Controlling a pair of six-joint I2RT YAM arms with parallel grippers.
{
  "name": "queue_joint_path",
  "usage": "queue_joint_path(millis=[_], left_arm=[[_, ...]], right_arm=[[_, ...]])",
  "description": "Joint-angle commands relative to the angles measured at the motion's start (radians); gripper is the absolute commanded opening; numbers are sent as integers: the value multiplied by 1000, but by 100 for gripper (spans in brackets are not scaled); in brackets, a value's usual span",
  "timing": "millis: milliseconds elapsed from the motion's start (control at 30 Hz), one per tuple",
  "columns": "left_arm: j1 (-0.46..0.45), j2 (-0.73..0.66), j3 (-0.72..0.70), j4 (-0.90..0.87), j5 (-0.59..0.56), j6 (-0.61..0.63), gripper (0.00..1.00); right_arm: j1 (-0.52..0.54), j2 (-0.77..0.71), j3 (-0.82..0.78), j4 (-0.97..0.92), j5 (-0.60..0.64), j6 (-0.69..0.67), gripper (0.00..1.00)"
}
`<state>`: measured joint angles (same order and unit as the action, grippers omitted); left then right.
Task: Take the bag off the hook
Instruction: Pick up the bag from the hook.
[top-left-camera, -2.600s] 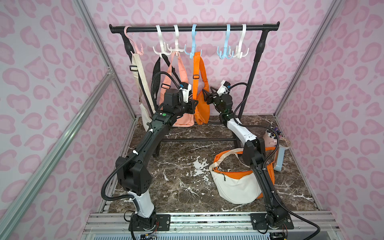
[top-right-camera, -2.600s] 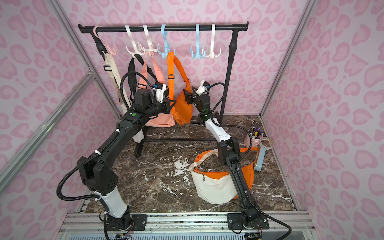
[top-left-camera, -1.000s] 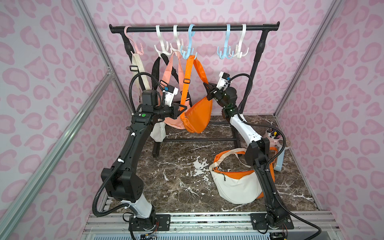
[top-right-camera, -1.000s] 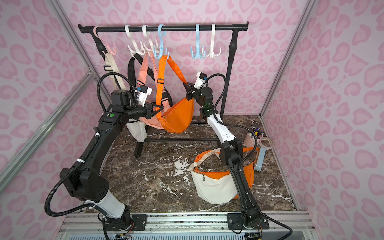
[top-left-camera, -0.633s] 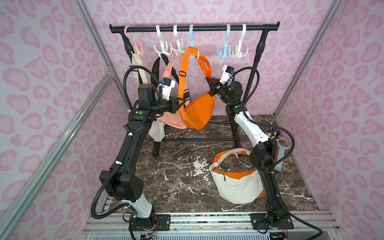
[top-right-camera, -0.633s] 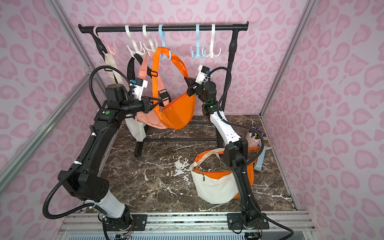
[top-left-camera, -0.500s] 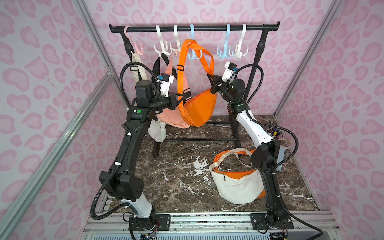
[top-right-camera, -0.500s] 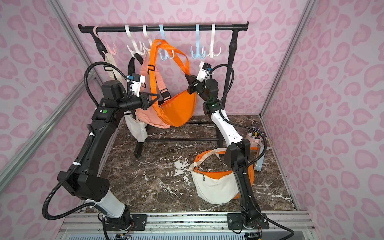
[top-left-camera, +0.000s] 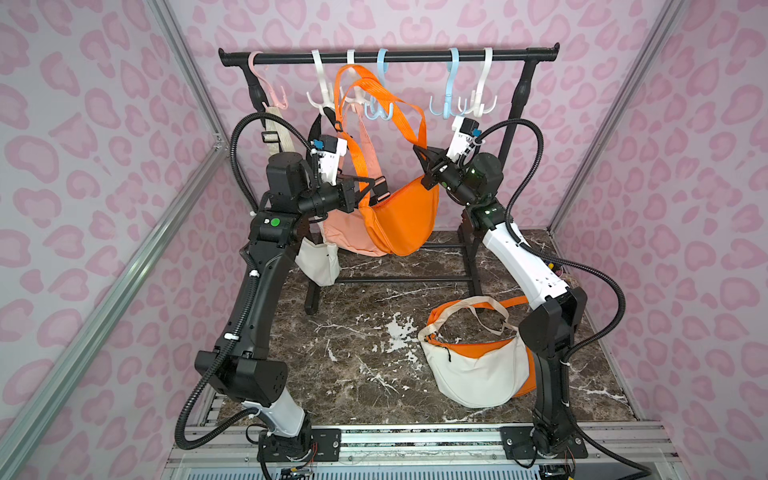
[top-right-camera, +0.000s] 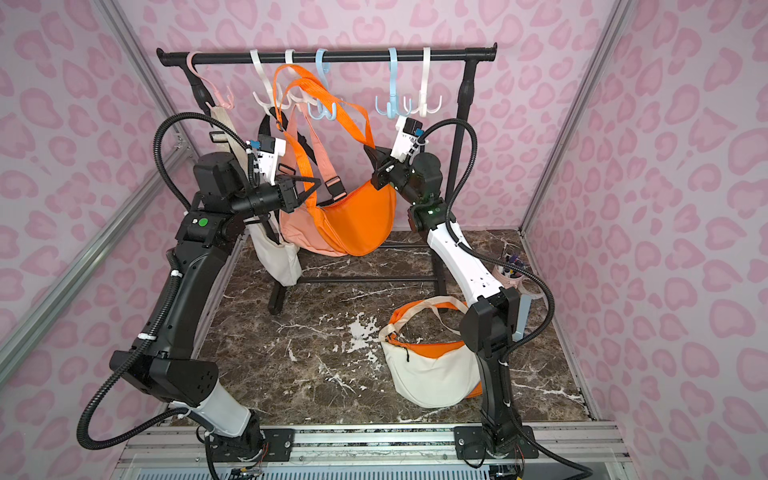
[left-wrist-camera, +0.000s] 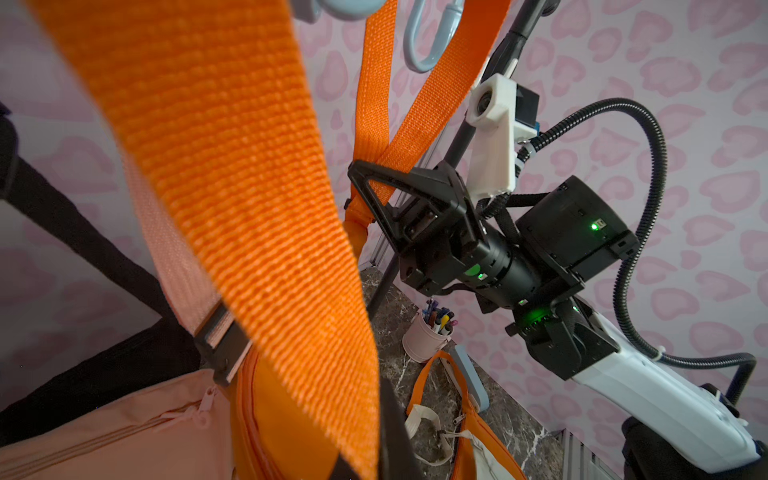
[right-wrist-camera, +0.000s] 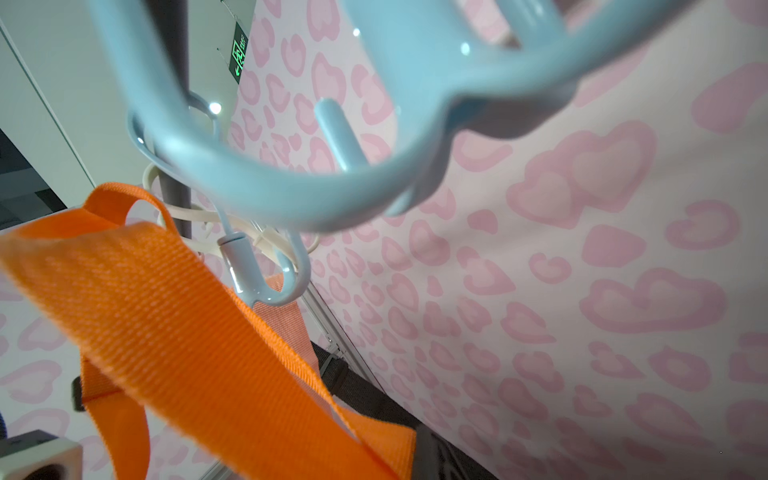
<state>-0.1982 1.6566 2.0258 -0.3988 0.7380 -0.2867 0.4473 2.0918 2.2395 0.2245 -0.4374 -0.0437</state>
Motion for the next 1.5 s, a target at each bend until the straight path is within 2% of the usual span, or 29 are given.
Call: queue_joint_path(millis=[0,533,933,1267,1467], left_arm=[[-11,0,39,-13,-15,3,3],[-30,19,156,-77,-64,-6,3],[-47,19,180,-77,-72,-24,3],[-75,4,174,-107,-68,-11,3],[-89,-57,96,-109,-67,-3,3]], right_arm=[[11,-35,-51,58,0,16,0],[33,-182,-206,126,79,25,0],[39,-278,-295,115,118,3,0],[45,-355,-361,96,129,-19,0],[56,-461,-477,87,170,-28,0]])
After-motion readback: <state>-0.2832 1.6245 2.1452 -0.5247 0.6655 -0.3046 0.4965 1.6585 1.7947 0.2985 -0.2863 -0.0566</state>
